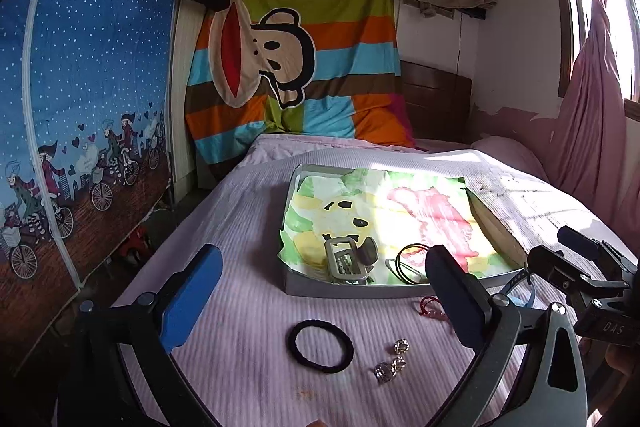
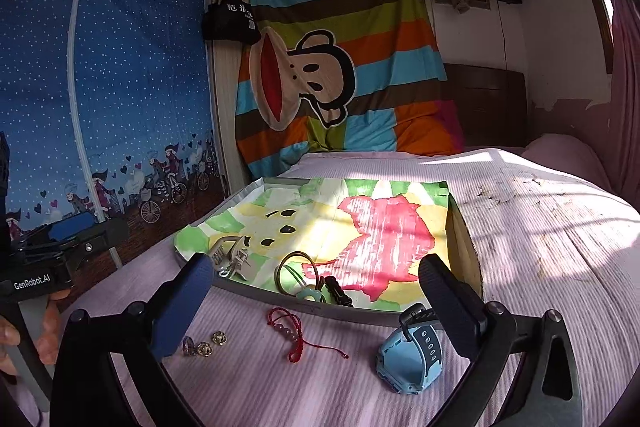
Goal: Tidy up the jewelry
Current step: 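Lift both open tools away from the tray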
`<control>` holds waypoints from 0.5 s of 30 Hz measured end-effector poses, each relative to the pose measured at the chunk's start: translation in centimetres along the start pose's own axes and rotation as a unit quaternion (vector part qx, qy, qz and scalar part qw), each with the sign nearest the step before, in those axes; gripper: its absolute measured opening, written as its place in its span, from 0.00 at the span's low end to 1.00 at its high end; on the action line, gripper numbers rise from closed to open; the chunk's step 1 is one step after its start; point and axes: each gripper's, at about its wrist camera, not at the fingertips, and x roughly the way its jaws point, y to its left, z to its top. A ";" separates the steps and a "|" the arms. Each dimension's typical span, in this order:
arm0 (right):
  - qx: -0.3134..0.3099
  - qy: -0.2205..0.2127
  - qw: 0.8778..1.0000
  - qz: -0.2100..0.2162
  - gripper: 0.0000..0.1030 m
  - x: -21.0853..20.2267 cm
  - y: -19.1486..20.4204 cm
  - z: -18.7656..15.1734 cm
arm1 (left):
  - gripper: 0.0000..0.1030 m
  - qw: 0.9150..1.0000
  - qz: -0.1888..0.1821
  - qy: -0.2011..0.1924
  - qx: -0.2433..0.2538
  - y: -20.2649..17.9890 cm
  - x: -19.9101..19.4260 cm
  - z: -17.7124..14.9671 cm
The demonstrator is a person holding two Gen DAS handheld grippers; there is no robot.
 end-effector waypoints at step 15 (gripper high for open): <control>0.004 -0.022 1.000 0.005 1.00 -4.6 2.7 -2.5 | 0.98 1.000 -0.010 -0.002 -0.002 1.1 -4.9 -2.4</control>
